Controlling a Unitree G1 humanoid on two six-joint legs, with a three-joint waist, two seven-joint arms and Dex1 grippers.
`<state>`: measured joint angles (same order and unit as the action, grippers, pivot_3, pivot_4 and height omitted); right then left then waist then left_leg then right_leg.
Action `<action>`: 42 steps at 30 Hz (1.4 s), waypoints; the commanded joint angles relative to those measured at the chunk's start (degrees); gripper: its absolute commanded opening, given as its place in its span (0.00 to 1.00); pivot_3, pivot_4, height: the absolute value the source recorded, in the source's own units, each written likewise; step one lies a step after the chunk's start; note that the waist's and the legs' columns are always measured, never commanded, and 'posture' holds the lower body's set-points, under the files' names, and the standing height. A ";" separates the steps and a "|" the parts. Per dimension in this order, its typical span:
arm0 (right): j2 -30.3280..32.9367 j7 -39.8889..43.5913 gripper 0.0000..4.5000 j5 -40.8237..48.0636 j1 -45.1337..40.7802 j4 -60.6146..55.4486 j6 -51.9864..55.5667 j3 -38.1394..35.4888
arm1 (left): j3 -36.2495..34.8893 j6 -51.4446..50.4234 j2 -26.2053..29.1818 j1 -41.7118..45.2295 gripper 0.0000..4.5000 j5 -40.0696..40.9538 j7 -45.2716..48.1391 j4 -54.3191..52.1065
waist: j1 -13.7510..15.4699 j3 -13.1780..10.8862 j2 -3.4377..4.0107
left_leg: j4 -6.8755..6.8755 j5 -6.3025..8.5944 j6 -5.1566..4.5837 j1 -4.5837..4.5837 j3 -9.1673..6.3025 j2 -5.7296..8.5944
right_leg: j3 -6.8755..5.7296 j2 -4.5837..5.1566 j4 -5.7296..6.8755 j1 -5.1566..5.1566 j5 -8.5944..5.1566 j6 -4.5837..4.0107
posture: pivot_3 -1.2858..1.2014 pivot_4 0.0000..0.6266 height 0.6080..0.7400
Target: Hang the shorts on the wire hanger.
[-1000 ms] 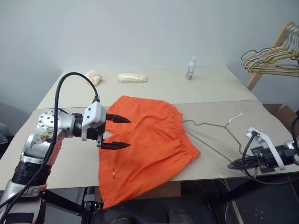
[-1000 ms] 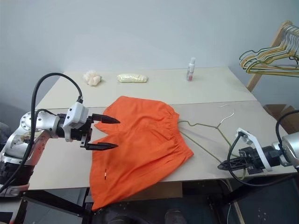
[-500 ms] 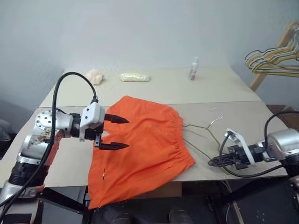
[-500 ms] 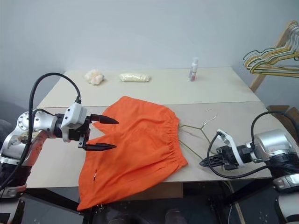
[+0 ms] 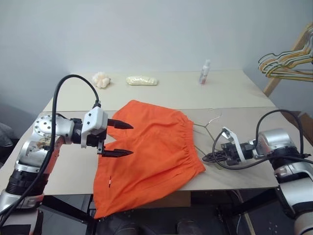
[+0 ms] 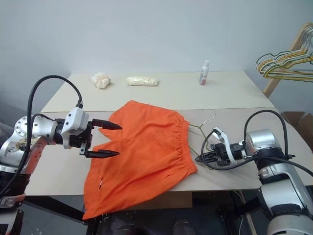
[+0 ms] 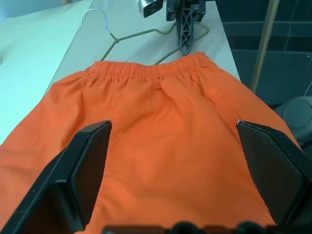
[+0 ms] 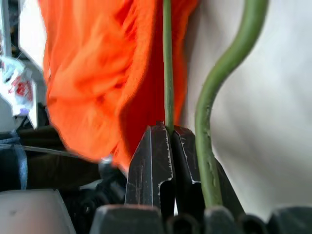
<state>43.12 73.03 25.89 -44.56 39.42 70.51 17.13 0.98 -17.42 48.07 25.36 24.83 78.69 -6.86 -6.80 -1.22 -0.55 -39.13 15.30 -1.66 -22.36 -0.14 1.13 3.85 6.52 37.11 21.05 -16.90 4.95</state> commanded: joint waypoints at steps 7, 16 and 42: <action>2.92 -11.28 0.00 -3.92 -0.84 -23.92 -10.82 -8.60 | -1.10 2.28 0.91 3.49 0.99 -0.36 0.88 1.64 | -0.32 -0.02 0.03 | 0.00 0.00 0.00 -0.05 0.02 -0.02 | 0.02 0.01 0.02 0.13 0.00 0.00 | 0.47 0.00 1.00; 4.84 -13.25 0.00 -15.92 -2.52 -48.56 -21.43 5.35 | 1.05 16.48 -0.18 26.27 0.99 -8.92 3.72 25.90 | -0.89 0.00 -0.02 | -0.05 0.00 0.01 -0.10 0.06 0.00 | -0.01 -0.04 -0.01 0.19 0.00 0.00 | 0.45 0.00 1.00; 1.27 -5.58 0.00 -16.88 -11.87 -49.86 -17.62 9.24 | 18.37 46.46 -11.54 44.41 0.56 -33.12 8.89 66.91 | -6.86 -0.02 -0.04 | -0.56 0.03 -0.09 -0.69 -0.15 0.00 | -0.18 -0.05 0.52 0.61 -0.01 0.02 | 0.43 0.00 1.00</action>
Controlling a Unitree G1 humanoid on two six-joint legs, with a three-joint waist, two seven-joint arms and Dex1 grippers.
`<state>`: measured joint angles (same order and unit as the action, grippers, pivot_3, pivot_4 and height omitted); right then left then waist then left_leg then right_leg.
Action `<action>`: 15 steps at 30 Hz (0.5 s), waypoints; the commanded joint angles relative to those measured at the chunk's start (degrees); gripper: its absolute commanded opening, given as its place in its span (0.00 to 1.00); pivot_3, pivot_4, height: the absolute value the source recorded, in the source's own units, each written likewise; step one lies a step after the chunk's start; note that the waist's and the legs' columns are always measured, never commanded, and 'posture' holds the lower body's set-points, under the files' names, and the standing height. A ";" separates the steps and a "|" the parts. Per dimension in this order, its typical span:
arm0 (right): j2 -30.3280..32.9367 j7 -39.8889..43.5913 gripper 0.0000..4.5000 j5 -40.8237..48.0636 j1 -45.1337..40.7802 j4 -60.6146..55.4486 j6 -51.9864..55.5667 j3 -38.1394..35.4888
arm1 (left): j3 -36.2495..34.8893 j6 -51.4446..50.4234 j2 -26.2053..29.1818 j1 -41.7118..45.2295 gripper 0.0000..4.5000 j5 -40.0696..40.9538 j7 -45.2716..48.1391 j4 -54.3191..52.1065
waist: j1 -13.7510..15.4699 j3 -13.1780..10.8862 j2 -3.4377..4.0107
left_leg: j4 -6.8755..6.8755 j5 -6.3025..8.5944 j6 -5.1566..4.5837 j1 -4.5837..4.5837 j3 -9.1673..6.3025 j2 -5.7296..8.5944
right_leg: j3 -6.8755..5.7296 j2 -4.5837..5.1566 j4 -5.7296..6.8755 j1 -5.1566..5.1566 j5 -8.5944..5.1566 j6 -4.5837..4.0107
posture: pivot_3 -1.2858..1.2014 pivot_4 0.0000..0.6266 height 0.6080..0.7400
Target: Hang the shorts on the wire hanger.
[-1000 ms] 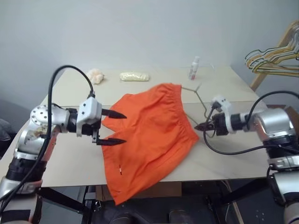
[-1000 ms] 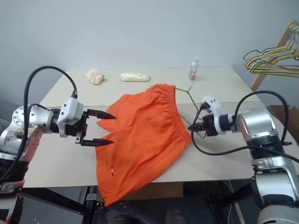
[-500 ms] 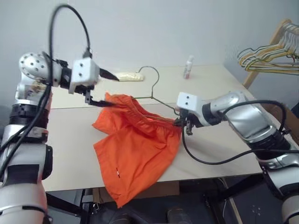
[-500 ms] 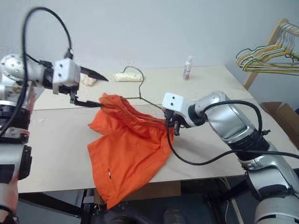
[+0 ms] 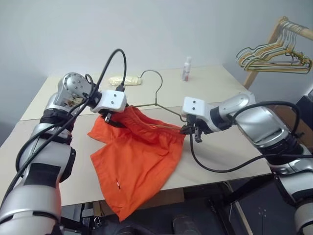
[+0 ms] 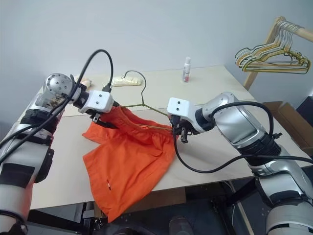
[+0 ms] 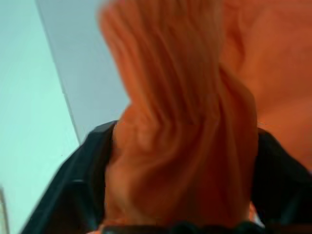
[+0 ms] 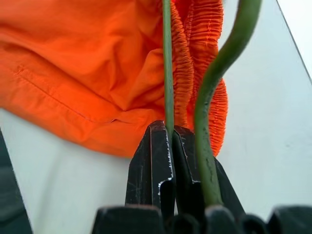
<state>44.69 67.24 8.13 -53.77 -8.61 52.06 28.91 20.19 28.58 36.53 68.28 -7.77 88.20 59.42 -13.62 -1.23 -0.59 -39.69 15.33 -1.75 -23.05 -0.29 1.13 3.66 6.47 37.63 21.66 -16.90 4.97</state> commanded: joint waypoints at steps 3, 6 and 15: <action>-0.58 0.44 0.00 1.40 -3.06 -1.88 1.85 -2.91 | -1.11 0.66 -0.21 1.30 0.34 -0.87 -0.63 0.95 | -0.16 0.00 0.00 | -0.07 0.00 0.01 -0.26 0.00 0.01 | 0.00 0.01 0.30 0.40 0.00 0.00 | 0.43 0.00 1.00; -1.16 0.52 0.00 2.54 -3.60 -1.60 2.97 -3.77 | -1.52 0.21 -0.38 1.34 0.11 -0.98 -0.47 1.15 | -0.24 0.00 0.00 | -0.09 0.00 0.01 -0.33 0.01 0.01 | 0.00 0.02 0.43 0.52 0.00 0.00 | 0.43 0.00 1.00; 1.35 -2.23 0.16 0.46 0.12 -2.54 -4.60 -6.14 | -4.38 -4.45 -1.42 1.50 0.00 1.06 0.70 1.27 | -0.16 0.00 0.00 | -0.12 0.00 0.00 -0.35 0.00 0.03 | 0.00 0.03 0.44 0.52 0.00 0.00 | 0.43 0.00 1.00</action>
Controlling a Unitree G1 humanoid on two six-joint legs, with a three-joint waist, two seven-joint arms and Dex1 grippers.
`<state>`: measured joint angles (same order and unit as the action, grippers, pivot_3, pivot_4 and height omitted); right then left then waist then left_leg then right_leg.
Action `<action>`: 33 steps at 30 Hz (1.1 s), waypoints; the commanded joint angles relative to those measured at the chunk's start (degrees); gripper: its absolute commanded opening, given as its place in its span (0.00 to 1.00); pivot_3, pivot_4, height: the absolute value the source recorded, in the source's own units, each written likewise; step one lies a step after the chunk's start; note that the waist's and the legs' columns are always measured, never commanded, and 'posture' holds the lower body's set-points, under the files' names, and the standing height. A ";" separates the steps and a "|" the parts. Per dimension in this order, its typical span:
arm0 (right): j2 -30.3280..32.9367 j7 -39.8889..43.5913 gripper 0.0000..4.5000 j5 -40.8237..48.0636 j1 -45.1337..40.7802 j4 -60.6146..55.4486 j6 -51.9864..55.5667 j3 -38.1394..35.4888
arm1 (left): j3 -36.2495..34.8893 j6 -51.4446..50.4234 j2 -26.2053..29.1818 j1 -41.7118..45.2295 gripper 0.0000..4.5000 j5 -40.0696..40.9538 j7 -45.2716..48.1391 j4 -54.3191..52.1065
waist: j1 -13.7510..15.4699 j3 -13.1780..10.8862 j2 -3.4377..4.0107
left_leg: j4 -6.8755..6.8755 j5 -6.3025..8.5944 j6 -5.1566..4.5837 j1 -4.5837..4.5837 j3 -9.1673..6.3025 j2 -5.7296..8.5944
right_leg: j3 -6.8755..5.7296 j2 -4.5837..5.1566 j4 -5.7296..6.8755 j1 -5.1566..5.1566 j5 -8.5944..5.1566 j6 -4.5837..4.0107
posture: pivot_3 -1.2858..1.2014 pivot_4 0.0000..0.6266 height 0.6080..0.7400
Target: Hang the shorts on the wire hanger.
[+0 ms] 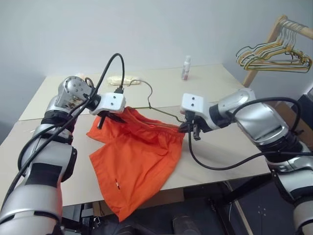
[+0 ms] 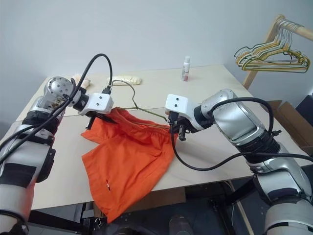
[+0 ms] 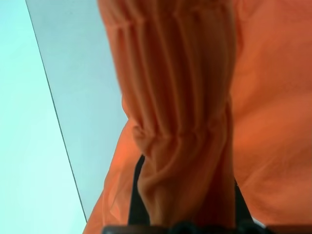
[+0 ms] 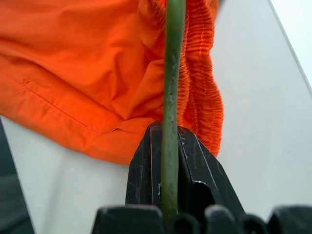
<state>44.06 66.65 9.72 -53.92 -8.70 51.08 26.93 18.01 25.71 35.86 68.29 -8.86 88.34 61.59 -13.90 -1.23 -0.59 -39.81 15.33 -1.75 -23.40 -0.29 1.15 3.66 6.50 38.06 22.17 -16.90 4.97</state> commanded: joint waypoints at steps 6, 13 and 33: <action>8.95 -5.60 0.58 0.76 8.63 -2.48 -1.47 -15.74 | -4.30 -5.53 0.34 -0.16 0.00 3.96 2.27 -3.09 | 0.41 0.00 -0.01 | -0.04 0.01 -0.02 -0.08 -0.07 0.02 | -0.04 0.03 0.00 0.00 0.00 0.00 | 0.43 0.00 1.00; 10.24 -7.69 1.00 8.83 28.15 -7.52 2.76 -32.42 | -6.05 -12.39 1.56 -2.52 0.00 7.25 4.13 -8.12 | 0.49 0.01 -0.02 | -0.02 0.01 -0.03 0.01 -0.03 -0.06 | -0.02 -0.02 0.00 -0.09 0.00 0.00 | 0.44 0.00 1.00; -19.49 -27.29 0.41 15.83 30.81 -4.58 8.13 -28.08 | -5.93 -15.59 2.71 -4.17 0.00 7.99 4.14 -12.02 | 0.72 0.04 -0.07 | -0.07 -0.01 0.02 0.11 -0.32 0.14 | 0.10 -0.03 0.33 -0.09 0.01 0.00 | 0.44 0.00 1.00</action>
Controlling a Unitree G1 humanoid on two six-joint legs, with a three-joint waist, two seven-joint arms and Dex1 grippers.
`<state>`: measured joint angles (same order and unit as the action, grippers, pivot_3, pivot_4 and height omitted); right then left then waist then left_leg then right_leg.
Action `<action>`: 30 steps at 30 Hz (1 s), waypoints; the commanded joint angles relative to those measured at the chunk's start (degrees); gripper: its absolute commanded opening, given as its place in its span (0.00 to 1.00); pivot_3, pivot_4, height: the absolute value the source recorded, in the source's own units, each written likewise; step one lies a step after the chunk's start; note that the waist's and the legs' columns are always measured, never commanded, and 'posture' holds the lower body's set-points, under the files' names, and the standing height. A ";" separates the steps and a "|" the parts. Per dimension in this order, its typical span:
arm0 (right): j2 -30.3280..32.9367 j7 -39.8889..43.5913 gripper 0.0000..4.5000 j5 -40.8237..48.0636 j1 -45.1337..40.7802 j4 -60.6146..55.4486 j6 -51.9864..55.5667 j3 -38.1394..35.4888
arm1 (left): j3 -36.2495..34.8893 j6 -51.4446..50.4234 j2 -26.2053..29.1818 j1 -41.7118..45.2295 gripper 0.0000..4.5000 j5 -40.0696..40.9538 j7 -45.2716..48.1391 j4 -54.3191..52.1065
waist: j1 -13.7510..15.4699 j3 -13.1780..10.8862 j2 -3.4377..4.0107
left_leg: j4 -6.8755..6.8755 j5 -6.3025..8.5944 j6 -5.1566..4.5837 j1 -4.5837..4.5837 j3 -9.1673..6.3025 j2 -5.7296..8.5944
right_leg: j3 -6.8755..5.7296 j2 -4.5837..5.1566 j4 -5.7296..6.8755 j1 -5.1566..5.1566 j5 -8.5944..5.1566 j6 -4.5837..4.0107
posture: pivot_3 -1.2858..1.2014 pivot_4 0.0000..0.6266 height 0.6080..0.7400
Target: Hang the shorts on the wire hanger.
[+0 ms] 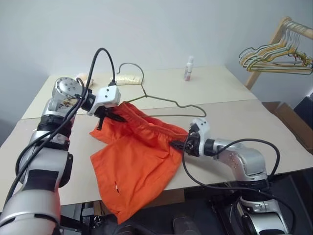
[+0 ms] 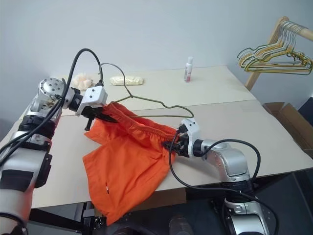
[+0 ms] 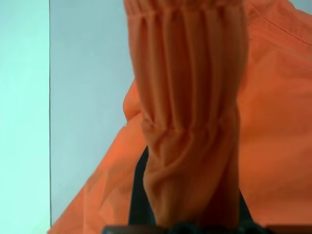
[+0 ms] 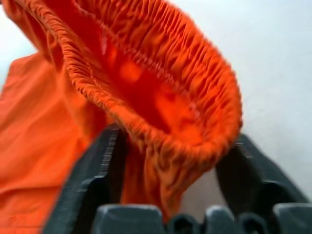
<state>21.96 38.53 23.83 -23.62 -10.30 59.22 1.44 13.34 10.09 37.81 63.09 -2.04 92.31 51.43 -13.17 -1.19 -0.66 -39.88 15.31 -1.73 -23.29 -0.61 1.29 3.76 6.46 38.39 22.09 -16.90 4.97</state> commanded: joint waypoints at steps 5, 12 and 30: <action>7.04 1.84 0.05 4.62 1.04 -3.01 0.27 -6.82 | -0.65 -0.42 2.28 -0.60 0.00 2.38 0.19 -3.11 | -0.24 0.00 0.00 | 0.02 0.01 -0.01 0.02 0.01 -0.02 | -0.01 -0.03 -0.03 -0.02 0.00 0.00 | 0.44 0.00 1.00; 14.97 5.56 0.00 8.88 -2.40 0.28 2.03 -11.21 | 3.37 0.58 7.60 -4.59 0.00 5.71 0.19 -6.30 | -0.80 0.00 0.00 | 0.05 0.01 -0.01 0.08 0.07 -0.14 | 0.01 -0.08 -0.04 -0.03 0.00 0.00 | 0.44 0.00 1.00; 26.73 13.73 0.00 10.81 0.49 2.10 -1.52 -11.19 | 1.69 -1.45 7.55 -5.17 0.00 0.05 -6.41 -0.09 | -0.23 0.00 0.00 | 0.02 0.01 -0.02 0.03 0.11 -0.15 | -0.03 -0.05 -0.28 -0.11 0.00 0.00 | 0.43 0.00 1.00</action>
<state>45.80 52.79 35.25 -23.39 -8.27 58.79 -7.06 17.40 10.73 43.50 56.53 -0.95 87.54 49.25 -13.39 -1.19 -0.67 -39.85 15.33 -1.76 -23.26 -0.50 1.15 3.73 6.42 38.11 21.97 -16.90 4.97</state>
